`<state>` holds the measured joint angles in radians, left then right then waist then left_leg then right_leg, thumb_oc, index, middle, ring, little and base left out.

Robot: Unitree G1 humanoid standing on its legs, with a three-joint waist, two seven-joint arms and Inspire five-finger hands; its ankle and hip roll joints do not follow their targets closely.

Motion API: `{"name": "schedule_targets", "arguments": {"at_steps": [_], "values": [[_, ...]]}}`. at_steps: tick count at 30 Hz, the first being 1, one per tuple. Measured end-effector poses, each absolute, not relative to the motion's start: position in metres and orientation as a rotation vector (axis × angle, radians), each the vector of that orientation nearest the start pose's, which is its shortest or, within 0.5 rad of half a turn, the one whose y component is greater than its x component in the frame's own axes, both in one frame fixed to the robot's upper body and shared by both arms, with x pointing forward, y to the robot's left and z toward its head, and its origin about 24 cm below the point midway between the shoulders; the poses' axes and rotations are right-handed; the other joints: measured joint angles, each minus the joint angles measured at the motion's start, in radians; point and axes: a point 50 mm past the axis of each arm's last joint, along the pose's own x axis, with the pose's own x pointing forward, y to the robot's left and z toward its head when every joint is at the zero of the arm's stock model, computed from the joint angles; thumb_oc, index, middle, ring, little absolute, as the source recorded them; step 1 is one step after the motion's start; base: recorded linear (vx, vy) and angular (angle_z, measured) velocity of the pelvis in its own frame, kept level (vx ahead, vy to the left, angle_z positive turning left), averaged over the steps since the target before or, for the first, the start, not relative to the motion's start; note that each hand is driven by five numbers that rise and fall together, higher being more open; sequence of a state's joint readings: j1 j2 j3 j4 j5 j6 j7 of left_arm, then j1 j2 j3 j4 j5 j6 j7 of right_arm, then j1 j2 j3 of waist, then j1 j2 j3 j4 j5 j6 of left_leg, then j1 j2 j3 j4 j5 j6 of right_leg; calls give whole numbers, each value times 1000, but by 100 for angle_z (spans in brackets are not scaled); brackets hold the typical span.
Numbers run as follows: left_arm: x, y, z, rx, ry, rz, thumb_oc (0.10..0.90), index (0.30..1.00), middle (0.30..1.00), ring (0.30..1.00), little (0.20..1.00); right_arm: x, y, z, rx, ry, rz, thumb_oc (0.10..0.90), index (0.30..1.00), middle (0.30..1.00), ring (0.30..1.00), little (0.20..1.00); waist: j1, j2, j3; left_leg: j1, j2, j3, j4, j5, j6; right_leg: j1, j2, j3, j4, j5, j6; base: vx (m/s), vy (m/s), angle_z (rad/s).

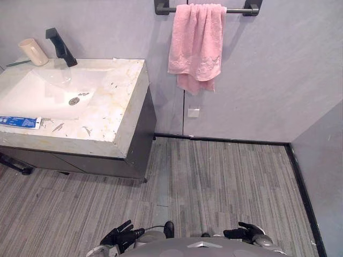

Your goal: Organize the bathroom.

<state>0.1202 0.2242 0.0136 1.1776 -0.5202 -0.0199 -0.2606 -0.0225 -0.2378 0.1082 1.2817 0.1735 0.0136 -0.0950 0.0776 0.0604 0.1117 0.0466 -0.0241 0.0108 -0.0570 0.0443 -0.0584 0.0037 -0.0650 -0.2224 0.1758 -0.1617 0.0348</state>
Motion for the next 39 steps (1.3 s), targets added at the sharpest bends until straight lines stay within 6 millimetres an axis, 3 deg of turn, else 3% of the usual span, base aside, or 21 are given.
{"name": "schedule_targets", "arguments": {"at_steps": [22, 28, 30, 31, 32, 34, 35, 36, 38, 39], "values": [[55, 233, -164, -403, 1163, 262, 800, 900, 900, 900, 900, 85, -247, -161, -81, 1267, -306, 800, 900, 900, 900, 900, 0, 13, 35, 18, -10, 31, 4, -16, 17, 1, -9, 33, 11, 5, 1, 19, 50, -4], [58, 234, -163, -391, 1163, 253, 800, 900, 900, 900, 900, 89, -251, -159, -41, 1316, -277, 800, 900, 900, 900, 900, 2, 3, 46, 32, -28, 27, 23, -33, 30, 15, -29, 33, 37, -9, 18, 18, 76, 2], [67, 233, -163, -396, 1160, 244, 800, 900, 900, 900, 900, 96, -257, -156, -49, 1293, -300, 800, 900, 900, 900, 900, 2, -9, 75, 15, -49, 32, 78, -75, 57, -31, -66, 27, 187, -23, 45, -13, 172, 0], [70, 234, -162, -392, 1159, 238, 800, 900, 900, 900, 900, 106, -263, -152, -56, 1251, -319, 800, 900, 900, 900, 900, 1, -15, 84, -19, -73, 49, 146, -103, 104, -126, -100, 19, 370, -22, 47, 24, 125, -10], [78, 235, -161, -373, 1154, 224, 800, 900, 900, 900, 900, 118, -271, -145, -53, 1180, -320, 800, 900, 900, 900, 900, -1, -25, 107, -43, -85, 57, 224, -142, 143, -225, -153, 20, 568, 24, 59, 76, 52, -6], [80, 235, -161, -344, 1161, 210, 800, 900, 900, 900, 900, 127, -277, -139, -55, 1125, -318, 800, 900, 900, 900, 900, -19, -8, 126, -58, -83, 40, 279, -187, 114, -301, -180, 35, 690, 95, 60, 185, -88, 9], [84, 239, -159, -333, 1149, 218, 800, 900, 900, 900, 900, 131, -275, -138, -49, 1109, -300, 800, 900, 900, 900, 900, -27, -19, 126, -68, -87, 37, 276, -192, 115, -325, -178, 33, 662, 79, 71, 228, -188, 3], [89, 242, -157, -323, 1134, 224, 800, 900, 900, 900, 900, 134, -273, -138, -42, 1099, -292, 800, 900, 900, 900, 900, -27, -21, 136, -74, -92, 36, 256, -180, 111, -330, -174, 15, 547, 60, 91, 227, -243, -10], [94, 245, -156, -317, 1137, 244, 800, 900, 900, 900, 900, 136, -269, -139, -5, 1091, -299, 800, 900, 900, 900, 900, -33, -44, 175, -84, -107, 39, 242, -161, 112, -324, -174, -5, 250, 74, 100, 261, -291, -12], [92, 246, -156, -317, 1146, 252, 800, 900, 900, 900, 900, 138, -266, -139, 22, 1080, -301, 800, 900, 900, 900, 900, -39, -49, 193, -89, -123, 37, 251, -147, 94, -321, -181, 5, 110, 96, 127, 316, -307, -4]]}}
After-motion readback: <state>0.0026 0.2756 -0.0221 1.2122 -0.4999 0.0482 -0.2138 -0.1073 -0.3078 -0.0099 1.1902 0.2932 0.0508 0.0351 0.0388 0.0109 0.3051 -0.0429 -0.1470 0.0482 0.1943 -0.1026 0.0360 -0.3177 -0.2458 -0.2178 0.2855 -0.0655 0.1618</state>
